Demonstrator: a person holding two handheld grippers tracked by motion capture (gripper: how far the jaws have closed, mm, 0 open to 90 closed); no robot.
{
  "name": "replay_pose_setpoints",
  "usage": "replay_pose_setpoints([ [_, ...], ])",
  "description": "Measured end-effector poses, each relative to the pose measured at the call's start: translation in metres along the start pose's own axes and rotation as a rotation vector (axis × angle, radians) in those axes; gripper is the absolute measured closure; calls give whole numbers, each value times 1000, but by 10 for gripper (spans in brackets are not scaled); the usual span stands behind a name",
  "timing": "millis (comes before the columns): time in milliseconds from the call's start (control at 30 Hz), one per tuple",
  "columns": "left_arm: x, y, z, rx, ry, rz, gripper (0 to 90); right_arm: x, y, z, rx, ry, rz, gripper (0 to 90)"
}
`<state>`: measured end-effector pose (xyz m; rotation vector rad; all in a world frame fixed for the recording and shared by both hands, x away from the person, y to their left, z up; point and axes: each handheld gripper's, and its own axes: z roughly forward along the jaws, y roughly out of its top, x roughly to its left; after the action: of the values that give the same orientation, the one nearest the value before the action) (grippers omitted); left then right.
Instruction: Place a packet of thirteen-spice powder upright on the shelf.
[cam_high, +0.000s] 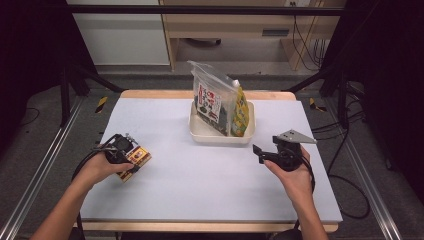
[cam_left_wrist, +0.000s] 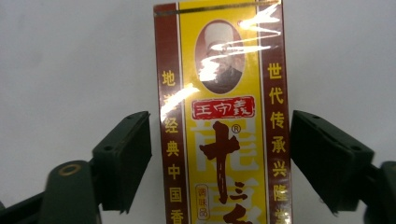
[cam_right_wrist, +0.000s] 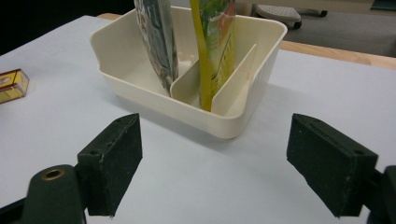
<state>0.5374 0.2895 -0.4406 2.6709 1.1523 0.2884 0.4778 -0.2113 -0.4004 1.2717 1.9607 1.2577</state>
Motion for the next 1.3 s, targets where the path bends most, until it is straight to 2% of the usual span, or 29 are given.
replay_pose_setpoints([
  [133,0,0,2,13,-4,4,289,0,-1,2,13,4,-1,186],
  [533,1,3,6,23,-8,-10,294,2,-2,4,25,14,2,185],
  [667,1,4,7,31,-8,-2,295,2,-3,4,29,14,-2,184],
  [833,2,4,6,16,-20,3,310,3,-2,4,29,20,-6,181],
  [1000,0,3,3,-12,-19,39,323,3,-3,3,34,22,-11,181],
  [1133,-7,9,-3,-52,-21,69,324,7,-2,2,37,31,-20,181],
  [1167,-14,13,-8,-83,-31,91,324,9,-1,2,39,35,-21,178],
  [1200,-14,13,-8,-83,-31,91,324,10,0,2,38,40,-19,178],
  [1300,-27,24,-17,-108,-39,151,324,13,1,3,39,51,-17,173],
])
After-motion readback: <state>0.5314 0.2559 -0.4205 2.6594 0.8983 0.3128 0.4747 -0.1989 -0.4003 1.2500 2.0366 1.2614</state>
